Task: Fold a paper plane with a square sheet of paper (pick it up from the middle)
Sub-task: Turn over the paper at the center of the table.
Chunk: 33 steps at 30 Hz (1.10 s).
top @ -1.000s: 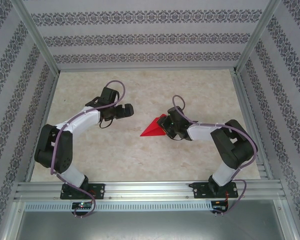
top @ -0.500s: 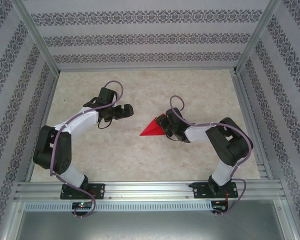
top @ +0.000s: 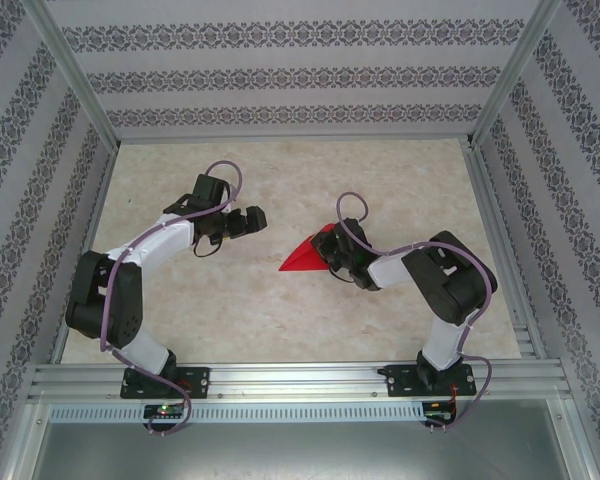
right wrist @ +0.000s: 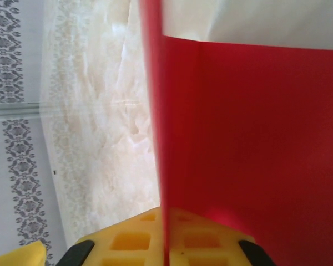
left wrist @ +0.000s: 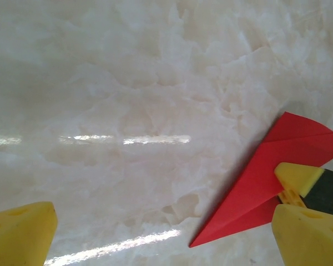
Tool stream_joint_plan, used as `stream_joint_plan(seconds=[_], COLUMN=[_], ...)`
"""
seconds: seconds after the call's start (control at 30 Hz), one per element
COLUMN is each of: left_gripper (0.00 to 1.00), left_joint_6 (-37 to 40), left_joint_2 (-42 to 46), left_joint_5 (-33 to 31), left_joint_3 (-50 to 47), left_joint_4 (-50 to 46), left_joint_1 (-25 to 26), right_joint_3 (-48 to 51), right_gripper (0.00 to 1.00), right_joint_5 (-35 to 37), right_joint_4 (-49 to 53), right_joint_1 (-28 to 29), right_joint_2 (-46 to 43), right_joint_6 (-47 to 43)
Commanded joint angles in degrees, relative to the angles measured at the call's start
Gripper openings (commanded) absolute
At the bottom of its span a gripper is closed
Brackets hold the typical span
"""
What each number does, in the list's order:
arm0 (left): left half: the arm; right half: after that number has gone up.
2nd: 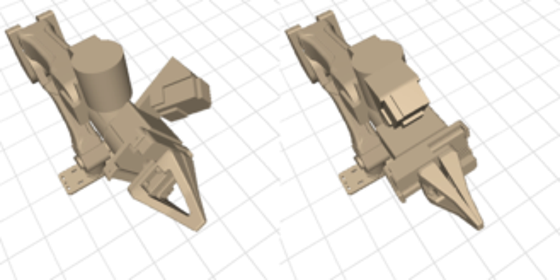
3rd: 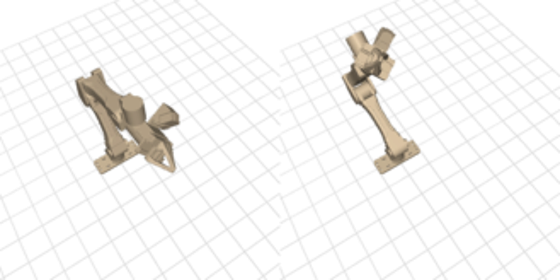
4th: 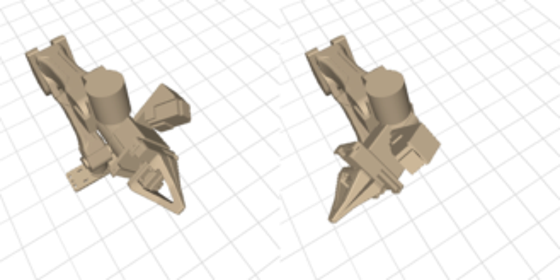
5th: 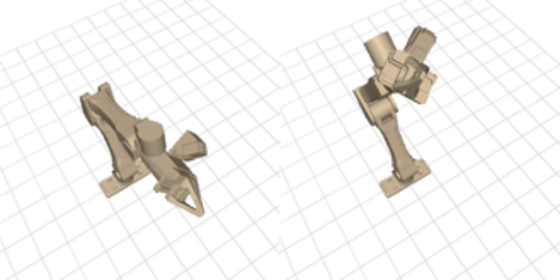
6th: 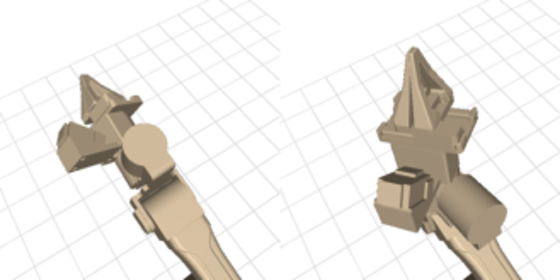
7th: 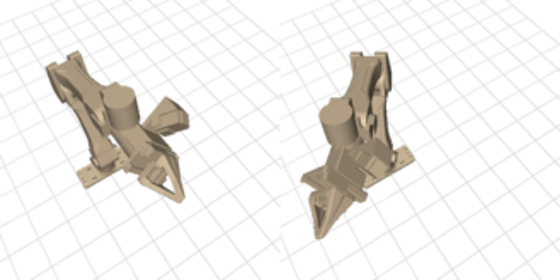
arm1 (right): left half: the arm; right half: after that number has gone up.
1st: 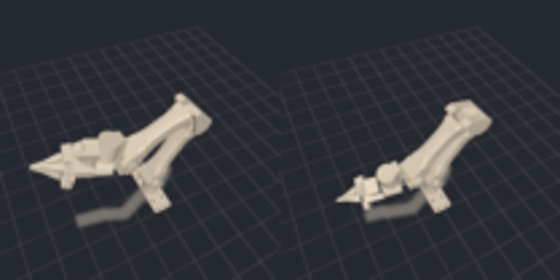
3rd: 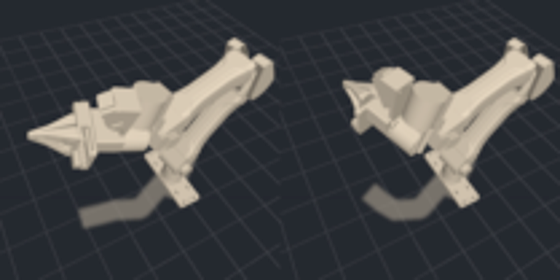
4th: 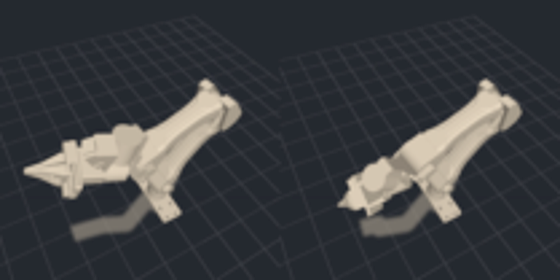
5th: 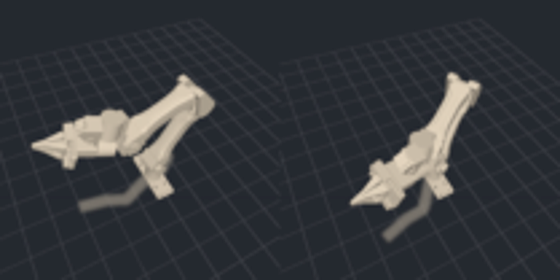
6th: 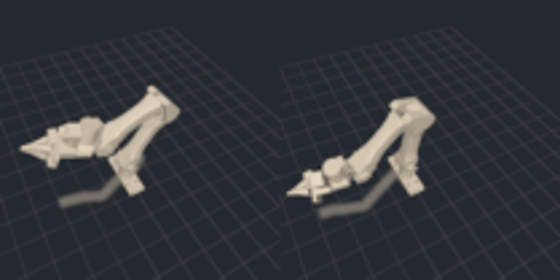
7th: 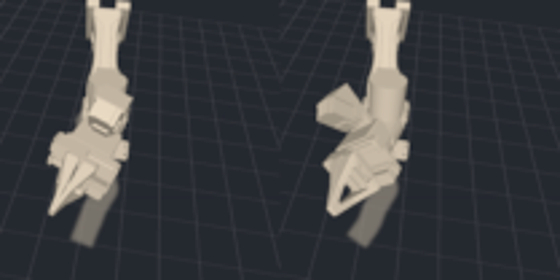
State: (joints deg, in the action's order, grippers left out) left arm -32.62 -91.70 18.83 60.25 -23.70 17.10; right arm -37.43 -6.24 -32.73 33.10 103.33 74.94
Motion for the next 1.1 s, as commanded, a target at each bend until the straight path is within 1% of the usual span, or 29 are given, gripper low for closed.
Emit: stream_joint_plan(seconds=[0.0, 0.1, 0.23, 0.3, 0.33, 0.4, 0.5, 0.67, 0.8, 0.93, 1.0, 1.07], left_gripper=[1.00, 1.00, 1.00, 1.00, 1.00, 1.00, 1.00, 0.99, 0.89, 0.74, 0.65, 0.60], left_joint_6=[-2.29, -3.26, -6.27, -9.67, -11.20, -13.78, -14.68, -19.72, -21.65, -23.86, -24.03, -24.24], left_joint_2=[-0.06, 0.20, 0.64, 1.27, 1.35, 1.37, 1.17, 1.07, 1.45, 0.99, 0.98, 1.01], left_joint_5=[7.30, 13.38, 20.90, 25.37, 27.06, 29.50, 32.57, 36.49, 37.50, 38.80, 38.98, 39.21], left_joint_3=[-1.13, -1.73, -2.58, -4.79, -5.85, -7.14, -7.52, -9.47, -9.96, -9.53, -9.32, -9.06], left_joint_4=[5.24, 8.49, 13.24, 19.33, 22.09, 25.95, 28.58, 38.62, 42.83, 46.16, 46.85, 47.20], left_joint_1=[-1.05, -1.24, -1.24, -1.21, -1.13, -1.11, -0.86, 0.12, 0.81, 1.44, 1.62, 1.71], right_joint_3=[1.56, 0.58, -2.23, -4.43, -5.18, -6.47, -8.34, -9.85, -10.07, -10.64, -10.90, -11.00], right_gripper=[0.05, 0.04, 0.04, 0.05, 0.05, 0.05, 0.06, 0.07, 0.08, 0.08, 0.08, 0.08], right_joint_5=[-2.62, -9.64, -20.07, -26.43, -28.25, -31.17, -34.50, -37.13, -39.11, -39.98, -40.14, -40.26], right_joint_4=[-6.18, -9.18, -11.83, -12.43, -12.53, -12.70, -14.25, -16.23, -21.88, -23.91, -24.04, -24.22], right_joint_1=[-1.69, -4.14, -7.12, -8.40, -8.70, -9.25, -9.37, -9.24, -9.15, -8.62, -8.36, -8.15], right_joint_2=[-2.24, -3.95, -5.44, -5.49, -5.55, -5.90, -6.03, -5.05, -3.14, -1.54, -0.90, -0.42], right_joint_6=[-2.62, -5.84, -7.33, -7.90, -7.97, -7.77, -6.58, -4.87, -1.18, 0.09, 0.38, 0.48])
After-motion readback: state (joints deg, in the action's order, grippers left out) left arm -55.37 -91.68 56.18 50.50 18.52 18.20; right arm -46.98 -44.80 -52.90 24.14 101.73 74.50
